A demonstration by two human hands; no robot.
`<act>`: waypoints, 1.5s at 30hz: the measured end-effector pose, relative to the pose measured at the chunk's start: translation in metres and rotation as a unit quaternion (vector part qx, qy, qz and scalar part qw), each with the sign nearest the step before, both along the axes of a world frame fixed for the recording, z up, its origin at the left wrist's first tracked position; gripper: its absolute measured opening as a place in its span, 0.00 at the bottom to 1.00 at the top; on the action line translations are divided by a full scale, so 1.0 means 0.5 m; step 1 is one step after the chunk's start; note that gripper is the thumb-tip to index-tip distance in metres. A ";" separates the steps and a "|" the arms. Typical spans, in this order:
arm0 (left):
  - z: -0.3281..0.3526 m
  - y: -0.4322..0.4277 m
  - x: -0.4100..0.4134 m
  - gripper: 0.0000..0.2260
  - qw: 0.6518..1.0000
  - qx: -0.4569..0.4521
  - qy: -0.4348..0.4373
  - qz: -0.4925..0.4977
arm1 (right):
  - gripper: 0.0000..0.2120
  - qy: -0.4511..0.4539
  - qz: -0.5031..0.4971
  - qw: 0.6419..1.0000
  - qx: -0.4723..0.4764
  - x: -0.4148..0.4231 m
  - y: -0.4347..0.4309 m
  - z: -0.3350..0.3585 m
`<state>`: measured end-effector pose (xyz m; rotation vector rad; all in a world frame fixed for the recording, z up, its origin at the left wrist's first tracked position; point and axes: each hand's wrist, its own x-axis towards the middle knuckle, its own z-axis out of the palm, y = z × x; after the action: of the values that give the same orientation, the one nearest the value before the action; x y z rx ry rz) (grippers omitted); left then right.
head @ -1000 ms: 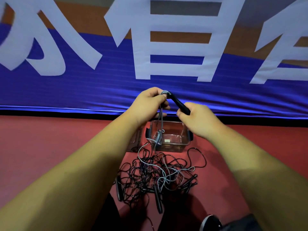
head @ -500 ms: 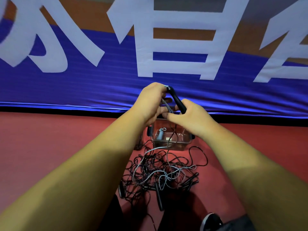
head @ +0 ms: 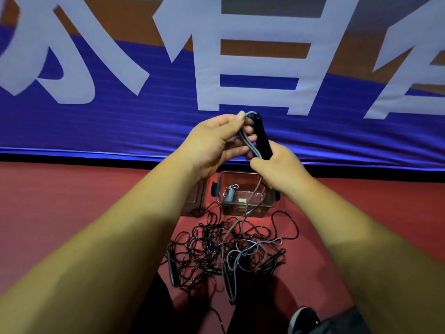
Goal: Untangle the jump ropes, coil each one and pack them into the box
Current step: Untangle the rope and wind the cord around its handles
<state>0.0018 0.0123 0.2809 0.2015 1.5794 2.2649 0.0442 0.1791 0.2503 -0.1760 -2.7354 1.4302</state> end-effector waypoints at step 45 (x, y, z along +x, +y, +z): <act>-0.072 -0.013 -0.007 0.13 0.858 -0.427 0.181 -0.223 | 0.16 -0.060 0.042 0.988 -0.133 0.015 0.065 0.033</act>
<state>-0.0017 0.0056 0.2450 0.6809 2.2701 1.0679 0.0517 0.2118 0.2667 -0.1624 -2.6614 1.8638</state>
